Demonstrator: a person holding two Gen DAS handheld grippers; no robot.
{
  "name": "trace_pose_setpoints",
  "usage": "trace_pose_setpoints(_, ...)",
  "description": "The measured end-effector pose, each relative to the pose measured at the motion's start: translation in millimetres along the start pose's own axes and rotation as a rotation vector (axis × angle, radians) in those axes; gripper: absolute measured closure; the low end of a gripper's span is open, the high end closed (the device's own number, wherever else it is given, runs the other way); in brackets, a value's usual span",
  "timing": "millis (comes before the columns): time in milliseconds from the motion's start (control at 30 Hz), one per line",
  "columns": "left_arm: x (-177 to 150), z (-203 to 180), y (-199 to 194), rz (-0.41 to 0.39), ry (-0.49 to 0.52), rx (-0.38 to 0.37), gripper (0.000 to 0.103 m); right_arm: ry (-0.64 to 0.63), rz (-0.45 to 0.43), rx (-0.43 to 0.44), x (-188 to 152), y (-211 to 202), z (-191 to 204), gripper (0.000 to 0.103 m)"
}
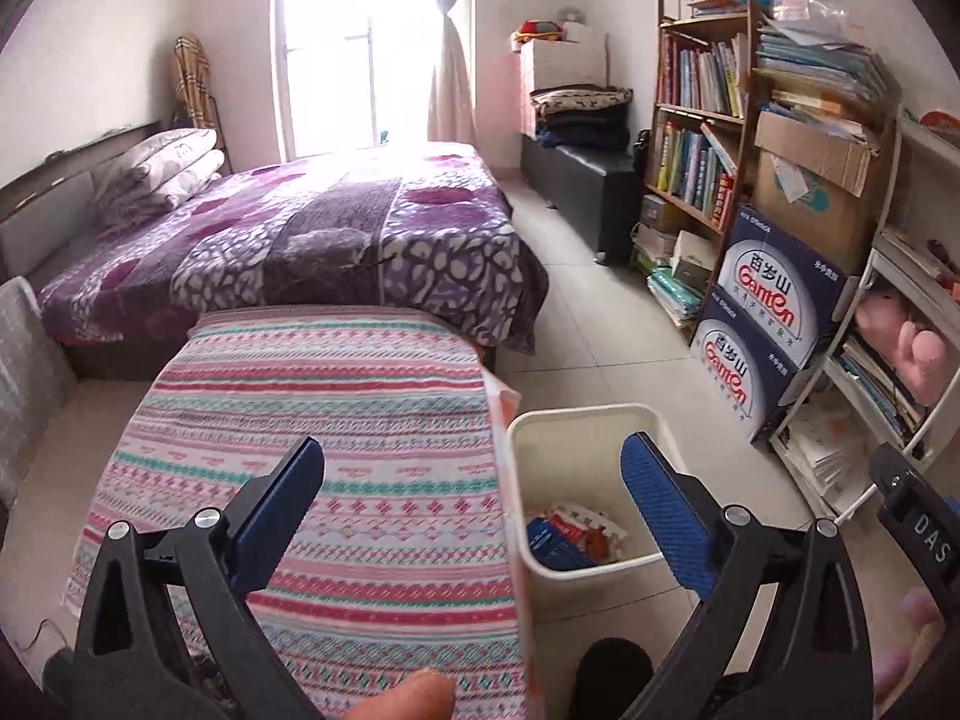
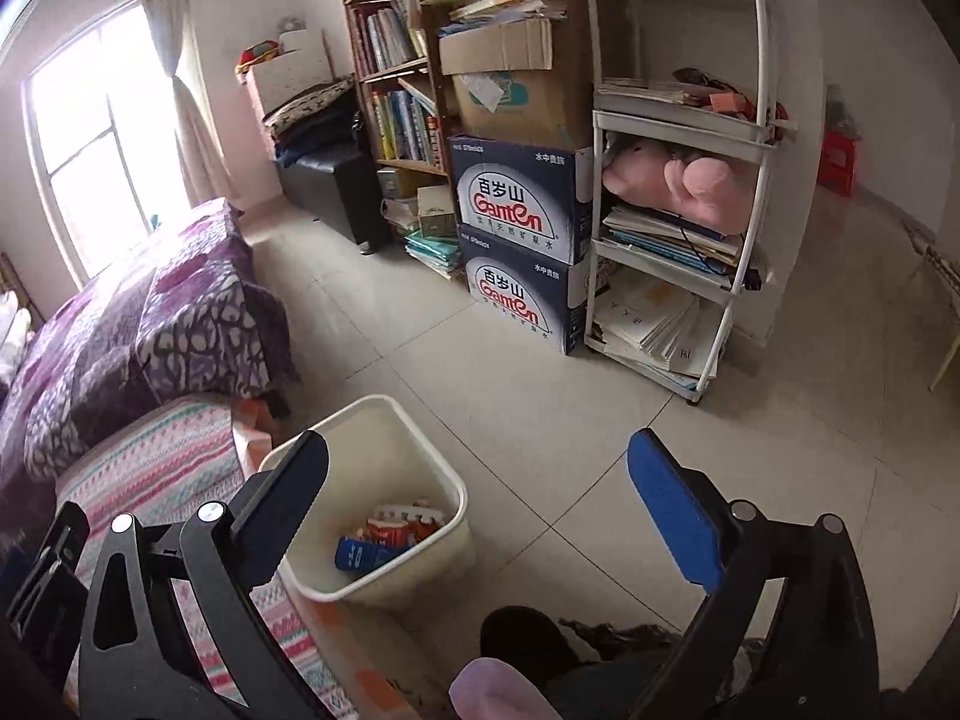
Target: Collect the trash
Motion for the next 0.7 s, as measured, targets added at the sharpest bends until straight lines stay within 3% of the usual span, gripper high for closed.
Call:
trace_pose_setpoints(100,-20,23,-23,0.068,-0.014,0.020,0.007,-0.057,-0.009,0.027,-15,-34,4,0.007)
trace_pose_setpoints(200,-37,45,-50,0.085,-0.016,0.057,0.007,-0.084,-0.018,0.053,-28,-64,5,0.007)
trace_pose_setpoints(400,-61,75,-99,0.071,-0.004,0.128,0.007,-0.162,-0.046,0.101,-46,-109,11,0.007)
trace_pose_setpoints(700,-73,101,-136,0.048,-0.023,0.169,0.007,-0.185,-0.046,0.147,-60,-129,21,0.007)
Point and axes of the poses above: each gripper's, at about its wrist camera, not at the fingertips, and y roughly the way its jaws point, z to its left, x to its top, the point moved 10 cm from there along y, roughly the way its jaws point, and after that the axes turned 13 degrees about -z, right-handed, at the moved point
